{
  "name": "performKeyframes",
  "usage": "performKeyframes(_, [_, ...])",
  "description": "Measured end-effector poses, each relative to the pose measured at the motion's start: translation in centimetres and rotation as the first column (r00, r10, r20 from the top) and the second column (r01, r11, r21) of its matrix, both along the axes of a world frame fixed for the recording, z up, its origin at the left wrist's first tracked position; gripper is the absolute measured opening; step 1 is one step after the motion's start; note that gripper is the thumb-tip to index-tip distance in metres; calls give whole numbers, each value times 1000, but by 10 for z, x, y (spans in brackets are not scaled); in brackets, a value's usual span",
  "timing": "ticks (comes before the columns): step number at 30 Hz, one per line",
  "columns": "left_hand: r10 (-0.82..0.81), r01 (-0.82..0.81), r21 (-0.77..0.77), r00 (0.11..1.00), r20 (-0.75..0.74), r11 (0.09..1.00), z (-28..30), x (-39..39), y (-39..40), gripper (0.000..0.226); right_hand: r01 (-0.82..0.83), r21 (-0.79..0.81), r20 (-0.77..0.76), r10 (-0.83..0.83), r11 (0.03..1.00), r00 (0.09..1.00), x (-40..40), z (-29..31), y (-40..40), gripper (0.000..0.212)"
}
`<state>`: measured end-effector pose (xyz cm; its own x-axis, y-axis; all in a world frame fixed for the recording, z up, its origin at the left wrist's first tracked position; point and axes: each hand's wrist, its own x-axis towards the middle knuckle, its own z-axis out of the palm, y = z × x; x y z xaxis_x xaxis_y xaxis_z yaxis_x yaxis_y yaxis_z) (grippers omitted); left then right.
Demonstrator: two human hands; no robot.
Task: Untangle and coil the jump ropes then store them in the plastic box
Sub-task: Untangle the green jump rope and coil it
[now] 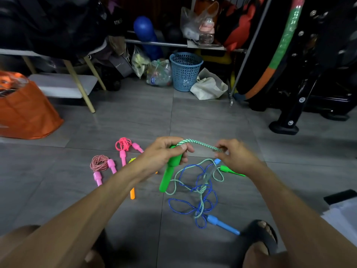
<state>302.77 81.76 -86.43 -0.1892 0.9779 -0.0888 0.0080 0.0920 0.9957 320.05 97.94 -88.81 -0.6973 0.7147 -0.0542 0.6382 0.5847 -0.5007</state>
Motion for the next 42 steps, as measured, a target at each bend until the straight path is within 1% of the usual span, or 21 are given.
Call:
performKeyframes(2, [32, -33, 8, 993, 110, 999, 1, -4, -3, 21, 63, 33, 137, -67, 997, 988, 12, -11, 13, 11])
performKeyframes(3, [52, -55, 9, 985, 166, 998, 1, -6, -3, 22, 91, 4, 120, -91, 996, 989, 16, -11, 16, 19])
performKeyframes(5, [88, -90, -3, 970, 228, 996, 0, -8, -2, 22, 139, -157, -121, -159, 978, 980, 17, 2, 17, 26])
performKeyframes(7, [114, -110, -32, 965, 235, 993, 0, -8, 0, 22, 63, -460, -448, -293, 886, 844, 14, 26, 10, 23])
performKeyframes(9, [118, -104, -75, 968, 219, 992, 0, -5, 2, 26, -47, -581, -576, -370, 813, 729, 9, 43, 3, 24])
performKeyframes(12, [130, -105, -135, 972, 196, 985, -1, 2, 6, 30, 183, -393, -461, -366, 901, 808, 1, 37, -1, 28])
performKeyframes(14, [153, -123, -139, 960, 234, 983, -1, 5, 8, 33, 220, -479, -406, -436, 850, 803, -7, 31, -4, 25])
performKeyframes(16, [163, -137, -105, 937, 310, 985, 4, 5, 10, 32, 172, -532, -361, -406, 829, 840, -10, 29, -8, 32])
performKeyframes(19, [119, -136, 4, 882, 457, 991, 13, 5, 13, 29, 10, -411, -220, -110, 911, 969, -8, 26, -19, 28])
performKeyframes(21, [103, -152, 45, 830, 548, 987, 17, 4, 16, 32, -98, -423, -179, 23, 901, 984, -9, 25, -28, 27])
performKeyframes(26, [188, -290, 24, 679, 710, 957, 14, -1, 31, 34, -223, -531, -163, 161, 817, 974, -15, 23, -42, 24])
performKeyframes(28, [275, -332, -18, 748, 605, 943, 9, -3, 38, 33, -259, -551, -180, 190, 794, 965, -17, 22, -46, 25])
performKeyframes(29, [320, -343, -21, 853, 413, 939, 6, -4, 40, 33, -280, -550, -204, 198, 787, 959, -18, 22, -46, 27])
performKeyframes(30, [330, -332, -1, 936, 122, 943, 5, -4, 39, 33, -296, -540, -222, 206, 788, 953, -17, 22, -45, 28])
performKeyframes(31, [305, -305, 28, 935, -182, 952, 2, -5, 36, 33, -298, -527, -219, 212, 796, 952, -17, 22, -42, 28])
performKeyframes(33, [200, -207, 62, 759, -620, 976, -4, -7, 30, 29, -220, -473, -151, 168, 853, 974, -13, 19, -32, 20])
performKeyframes(35, [-20, -100, -87, 539, -842, 991, -11, -10, 22, 19, -72, -290, -10, 72, 954, 997, -6, 15, -18, 10])
performKeyframes(36, [-140, -79, -196, 453, -880, 977, -13, -11, 20, 14, -7, -189, 36, 14, 982, 999, -2, 14, -11, 11])
performKeyframes(37, [-223, -62, -275, 426, -877, 959, -15, -13, 18, 10, 33, -125, 35, -29, 992, 999, 3, 15, -6, 12])
performKeyframes(39, [-272, 4, -329, 572, -774, 944, -20, -14, 17, 9, 51, -171, -125, -73, 984, 989, 8, 18, -1, 14])
performKeyframes(42, [-228, 84, -280, 814, -535, 956, -17, -6, 18, 30, -44, -465, -458, -198, 884, 867, 7, 27, -4, 7])
